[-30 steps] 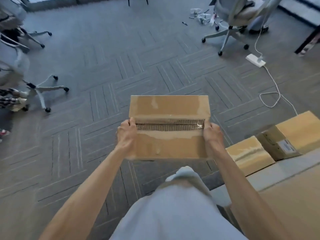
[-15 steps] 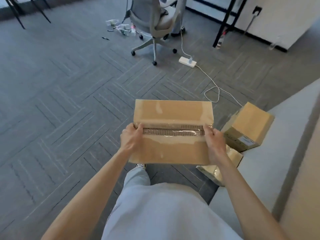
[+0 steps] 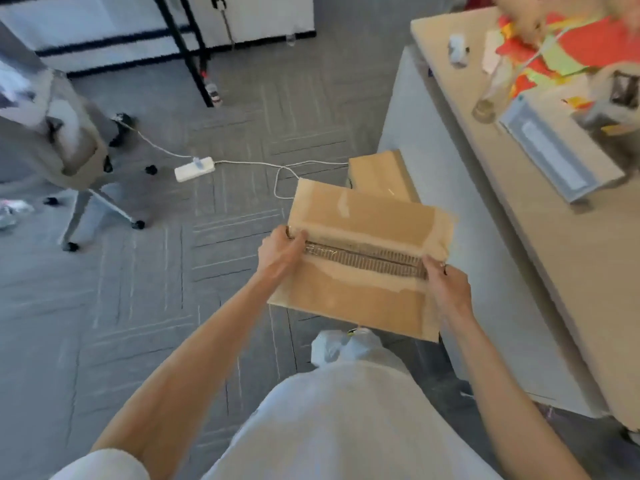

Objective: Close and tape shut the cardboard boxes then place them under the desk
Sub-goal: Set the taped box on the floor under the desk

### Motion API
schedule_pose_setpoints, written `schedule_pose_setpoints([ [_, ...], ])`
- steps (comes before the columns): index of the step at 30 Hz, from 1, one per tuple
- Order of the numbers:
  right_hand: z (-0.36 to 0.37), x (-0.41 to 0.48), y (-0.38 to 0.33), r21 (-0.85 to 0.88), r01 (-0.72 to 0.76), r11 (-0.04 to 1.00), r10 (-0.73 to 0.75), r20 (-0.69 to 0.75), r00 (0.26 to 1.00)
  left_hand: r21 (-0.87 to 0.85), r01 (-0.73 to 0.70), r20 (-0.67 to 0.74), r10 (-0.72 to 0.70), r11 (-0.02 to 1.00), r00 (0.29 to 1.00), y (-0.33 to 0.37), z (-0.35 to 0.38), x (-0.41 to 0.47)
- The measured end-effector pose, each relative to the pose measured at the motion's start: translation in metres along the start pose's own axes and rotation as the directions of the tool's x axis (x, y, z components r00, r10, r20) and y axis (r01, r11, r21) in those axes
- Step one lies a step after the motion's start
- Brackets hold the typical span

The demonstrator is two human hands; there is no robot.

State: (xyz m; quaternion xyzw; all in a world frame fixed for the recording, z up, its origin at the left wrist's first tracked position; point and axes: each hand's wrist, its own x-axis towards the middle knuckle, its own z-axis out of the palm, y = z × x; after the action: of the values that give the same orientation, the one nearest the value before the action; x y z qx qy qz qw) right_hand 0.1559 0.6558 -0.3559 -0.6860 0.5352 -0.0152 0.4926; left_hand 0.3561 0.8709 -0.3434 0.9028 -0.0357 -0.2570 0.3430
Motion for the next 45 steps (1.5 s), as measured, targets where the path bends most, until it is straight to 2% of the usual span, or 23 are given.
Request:
schedule_pose_setpoints([
  [5, -0.009, 0.033, 0.012, 0.150, -0.158, 0.976, 0.172, -0.083, 0.982, 0.153, -0.110, 0.150, 0.087, 0.982, 0.985, 0.061, 0.037, 0.060],
  [11, -0.016, 0.038, 0.025, 0.367, -0.271, 0.890, 0.359, -0.194, 0.913, 0.243, -0.290, 0.378, 0.185, 0.926, 0.907, 0.125, 0.079, 0.106],
  [18, -0.002, 0.047, 0.019, 0.566, -0.343, 0.750, 0.573, -0.298, 0.763, 0.267, -0.479, 0.632, 0.223, 0.836, 0.742, 0.165, 0.138, 0.164],
  [24, 0.036, 0.066, -0.008, 0.698, -0.378, 0.608, 0.742, -0.329, 0.584, 0.284, -0.594, 0.789, 0.168, 0.752, 0.590, 0.194, 0.161, 0.217],
  [27, 0.052, 0.078, -0.020, 0.716, -0.398, 0.574, 0.775, -0.316, 0.547, 0.306, -0.638, 0.833, 0.125, 0.707, 0.539, 0.205, 0.177, 0.244],
  [31, 0.076, 0.103, -0.001, 0.758, -0.401, 0.515, 0.813, -0.283, 0.509, 0.322, -0.712, 0.873, 0.095, 0.624, 0.478, 0.206, 0.204, 0.271],
  [38, 0.126, 0.157, 0.063, 0.818, -0.424, 0.388, 0.863, -0.162, 0.478, 0.430, -0.724, 0.859, 0.001, 0.539, 0.511, 0.157, 0.269, 0.324],
  [43, 0.157, 0.204, 0.121, 0.871, -0.395, 0.292, 0.889, -0.094, 0.449, 0.449, -0.741, 0.842, 0.040, 0.498, 0.537, 0.126, 0.335, 0.345],
  [45, 0.160, 0.221, 0.136, 0.870, -0.398, 0.290, 0.885, -0.086, 0.457, 0.458, -0.732, 0.837, 0.033, 0.505, 0.547, 0.119, 0.355, 0.355],
])
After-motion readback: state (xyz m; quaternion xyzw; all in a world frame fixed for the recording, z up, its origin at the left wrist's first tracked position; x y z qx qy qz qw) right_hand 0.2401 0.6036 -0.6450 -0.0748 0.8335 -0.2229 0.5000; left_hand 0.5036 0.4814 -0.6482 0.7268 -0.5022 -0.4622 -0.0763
